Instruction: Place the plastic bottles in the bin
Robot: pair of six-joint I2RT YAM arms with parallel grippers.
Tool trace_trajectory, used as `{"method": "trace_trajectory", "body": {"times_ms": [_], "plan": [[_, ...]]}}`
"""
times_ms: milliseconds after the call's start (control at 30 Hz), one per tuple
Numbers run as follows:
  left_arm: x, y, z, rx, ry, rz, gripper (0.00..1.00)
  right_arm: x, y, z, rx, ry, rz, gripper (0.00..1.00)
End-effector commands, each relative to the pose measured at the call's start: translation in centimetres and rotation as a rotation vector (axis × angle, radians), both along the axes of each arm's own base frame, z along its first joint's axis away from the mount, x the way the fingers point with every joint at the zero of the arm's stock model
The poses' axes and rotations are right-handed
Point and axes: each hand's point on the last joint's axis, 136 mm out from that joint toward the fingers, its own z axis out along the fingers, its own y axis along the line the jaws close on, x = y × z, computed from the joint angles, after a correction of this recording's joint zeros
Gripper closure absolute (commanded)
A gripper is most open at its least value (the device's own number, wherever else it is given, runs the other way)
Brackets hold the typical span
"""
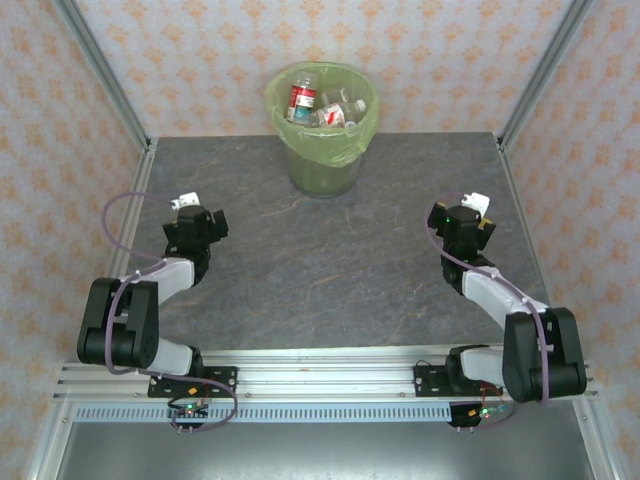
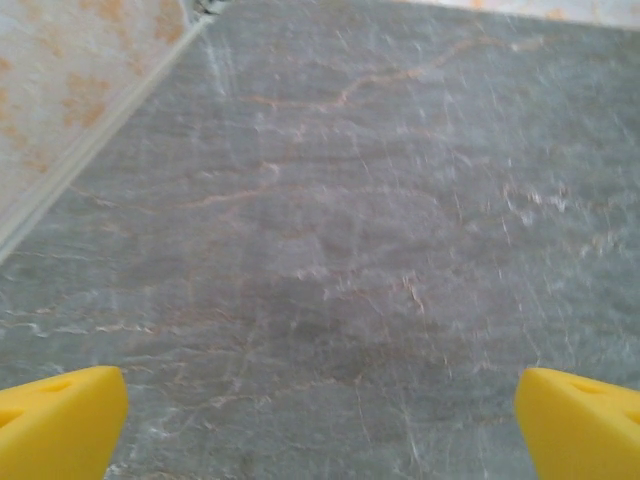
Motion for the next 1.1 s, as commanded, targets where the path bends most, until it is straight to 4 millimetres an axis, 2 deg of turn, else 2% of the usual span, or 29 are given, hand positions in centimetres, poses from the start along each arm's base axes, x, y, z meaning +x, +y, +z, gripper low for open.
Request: {"method": "trace_trajectory", "body": {"times_ms": [0,67,133,267,400,567,667,733,800,933,1000,1067], "plan": [[1.0,-1.9,1.1,0.033,-0.098,-0.123,0.0,0.5,0.9,-1.5,0.042,0.014,0.051,0.01],[0.7,-3.1,0.2,0.074,-0.146,-0.171,0.0,0.6,1.1,-2.4,0.043,0.021,0.068,0.01],[0.3,-3.6,0.1,0.107,-0.109,-0.165,0.0,0.6,1.4,-3.0,0.028,0.012,0.093,0.01],[-0.7,-0.6,0.6,0.132,-0.149,0.035,0.0,0.7,1.8,-2.9,-0.014,-0.013,0.141,0.01],[-0.6,-0.5,0.7,0.13,-0.148,0.043,0.0,0.7,1.9,-2.4,-0.05,-0.09,0.169,0.01],[-0.7,-0.5,0.7,0.13,-0.147,0.043,0.0,0.3,2.4,-4.3,-0.042,-0.129,0.21,0.01],[-0.7,-0.5,0.7,0.13,-0.145,0.043,0.0,0.4,2.1,-4.6,-0.039,-0.125,0.196,0.01],[-0.7,-0.5,0.7,0.13,-0.146,0.043,0.0,1.0,1.5,-4.8,-0.031,-0.09,0.162,0.01],[-0.7,-0.5,0.7,0.129,-0.146,0.042,0.0,2.0,0.0,-5.5,0.001,-0.018,0.089,0.01],[-0.7,-0.5,0.7,0.13,-0.146,0.043,0.0,1.9,0.1,-5.4,0.03,-0.034,0.121,0.01],[-0.7,-0.5,0.7,0.13,-0.147,0.044,0.0,2.2,1.4,-5.5,0.045,-0.028,0.204,0.01],[-0.7,-0.5,0.7,0.13,-0.146,0.043,0.0,2.2,1.4,-5.5,0.068,-0.035,0.225,0.01]]}}
